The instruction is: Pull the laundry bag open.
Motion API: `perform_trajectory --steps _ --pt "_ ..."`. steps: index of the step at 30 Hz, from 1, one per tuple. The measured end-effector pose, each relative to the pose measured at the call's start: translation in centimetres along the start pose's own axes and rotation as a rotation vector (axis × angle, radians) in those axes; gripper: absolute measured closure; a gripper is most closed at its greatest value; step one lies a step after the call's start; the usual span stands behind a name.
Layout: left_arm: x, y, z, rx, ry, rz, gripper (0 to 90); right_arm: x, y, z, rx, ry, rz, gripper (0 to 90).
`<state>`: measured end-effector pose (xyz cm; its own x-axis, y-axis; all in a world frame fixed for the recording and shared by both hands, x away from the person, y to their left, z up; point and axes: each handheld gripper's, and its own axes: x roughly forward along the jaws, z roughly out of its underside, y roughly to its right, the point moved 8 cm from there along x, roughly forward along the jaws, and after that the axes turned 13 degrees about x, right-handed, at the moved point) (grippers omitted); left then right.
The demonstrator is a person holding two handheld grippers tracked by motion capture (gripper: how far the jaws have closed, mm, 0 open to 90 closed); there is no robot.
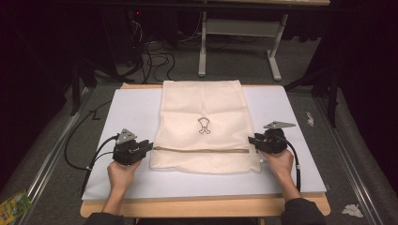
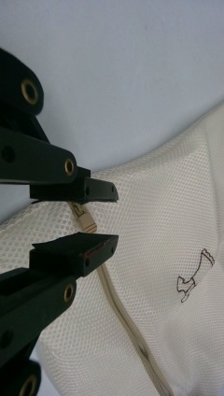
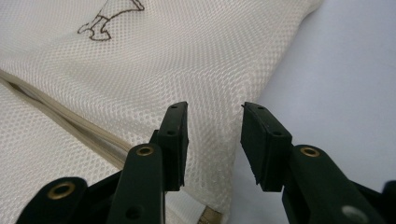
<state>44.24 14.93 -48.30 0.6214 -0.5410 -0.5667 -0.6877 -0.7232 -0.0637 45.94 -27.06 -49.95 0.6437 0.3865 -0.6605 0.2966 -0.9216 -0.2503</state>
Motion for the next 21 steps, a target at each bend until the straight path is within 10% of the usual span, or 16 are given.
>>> perform_trajectory --steps 21 --pt "-2.1 -1.9 -0.5 -0.017 0.064 -0.071 65.5 -3.9 2.2 -0.4 0.067 0.116 -0.008 66.7"
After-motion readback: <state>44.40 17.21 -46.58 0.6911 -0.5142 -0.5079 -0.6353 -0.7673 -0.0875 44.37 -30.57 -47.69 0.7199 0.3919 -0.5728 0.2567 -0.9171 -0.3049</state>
